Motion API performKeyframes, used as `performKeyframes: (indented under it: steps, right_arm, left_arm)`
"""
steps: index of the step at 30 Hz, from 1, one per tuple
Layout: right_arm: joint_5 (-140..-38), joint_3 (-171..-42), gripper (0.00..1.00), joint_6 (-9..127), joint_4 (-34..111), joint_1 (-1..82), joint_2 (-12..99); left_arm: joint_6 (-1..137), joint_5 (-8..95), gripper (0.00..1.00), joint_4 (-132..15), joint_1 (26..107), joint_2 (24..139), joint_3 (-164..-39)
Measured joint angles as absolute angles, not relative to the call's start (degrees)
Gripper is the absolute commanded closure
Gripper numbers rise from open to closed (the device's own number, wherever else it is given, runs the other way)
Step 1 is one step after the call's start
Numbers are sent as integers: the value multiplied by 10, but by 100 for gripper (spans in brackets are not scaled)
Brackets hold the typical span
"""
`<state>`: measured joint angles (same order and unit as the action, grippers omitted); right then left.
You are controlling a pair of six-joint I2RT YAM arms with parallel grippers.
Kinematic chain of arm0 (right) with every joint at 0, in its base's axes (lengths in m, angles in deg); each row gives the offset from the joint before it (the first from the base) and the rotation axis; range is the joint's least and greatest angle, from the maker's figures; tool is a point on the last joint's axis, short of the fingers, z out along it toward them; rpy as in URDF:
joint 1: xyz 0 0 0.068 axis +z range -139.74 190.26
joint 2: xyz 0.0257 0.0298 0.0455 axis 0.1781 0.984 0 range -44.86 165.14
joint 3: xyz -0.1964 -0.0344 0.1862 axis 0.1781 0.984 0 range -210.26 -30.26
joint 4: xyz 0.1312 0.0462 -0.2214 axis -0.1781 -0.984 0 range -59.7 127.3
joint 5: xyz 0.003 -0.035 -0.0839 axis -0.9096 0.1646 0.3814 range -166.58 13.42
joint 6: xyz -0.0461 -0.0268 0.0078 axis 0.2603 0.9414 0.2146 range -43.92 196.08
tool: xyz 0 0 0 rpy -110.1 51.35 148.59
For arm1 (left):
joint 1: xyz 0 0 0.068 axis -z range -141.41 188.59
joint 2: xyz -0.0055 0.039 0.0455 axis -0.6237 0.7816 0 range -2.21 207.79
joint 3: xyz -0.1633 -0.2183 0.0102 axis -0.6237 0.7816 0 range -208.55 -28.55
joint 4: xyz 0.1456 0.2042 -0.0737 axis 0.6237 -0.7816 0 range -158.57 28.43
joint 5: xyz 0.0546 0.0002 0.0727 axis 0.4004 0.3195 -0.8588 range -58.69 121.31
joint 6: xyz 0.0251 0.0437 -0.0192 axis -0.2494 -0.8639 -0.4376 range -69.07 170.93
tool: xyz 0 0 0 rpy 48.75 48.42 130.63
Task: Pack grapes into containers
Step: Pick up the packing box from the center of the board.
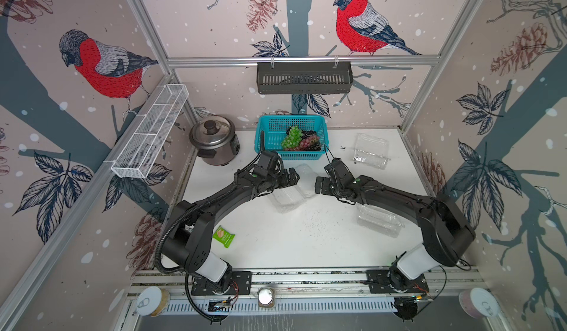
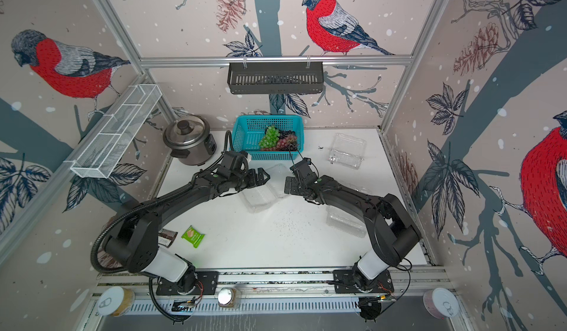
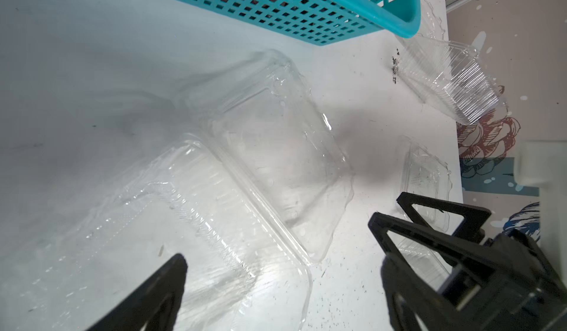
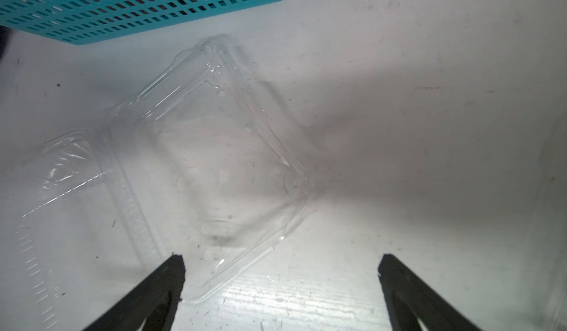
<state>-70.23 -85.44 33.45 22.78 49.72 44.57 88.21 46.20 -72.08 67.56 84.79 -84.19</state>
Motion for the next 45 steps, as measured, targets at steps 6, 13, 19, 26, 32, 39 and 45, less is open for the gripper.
performKeyframes:
  steps: [6,13,19,26,32,39,45]
  right_arm:
    - [-739,-834,0,278,240,542,433]
    - [-770,-834,7,216,261,608,459]
    - [-782,-840,19,173,294,641,497]
    - [-782,-853,47,144,325,647,535]
    - [-774,-865,60,141,329,647,545]
    - [-726,-865,73,149,294,647,534]
    - [-690,-862,84,178,262,646,529]
  left_arm:
    - [900,464,2,-706,676,824,-777]
    - [929,480,2,-657,676,821,-748]
    - [961,498,2,-616,676,821,-718]
    - [982,504,2,-587,676,806,-692]
    - [989,506,2,-580,676,781,-685]
    - [985,503,2,-592,674,752,-697]
    - [978,492,2,-597,664,740,-693]
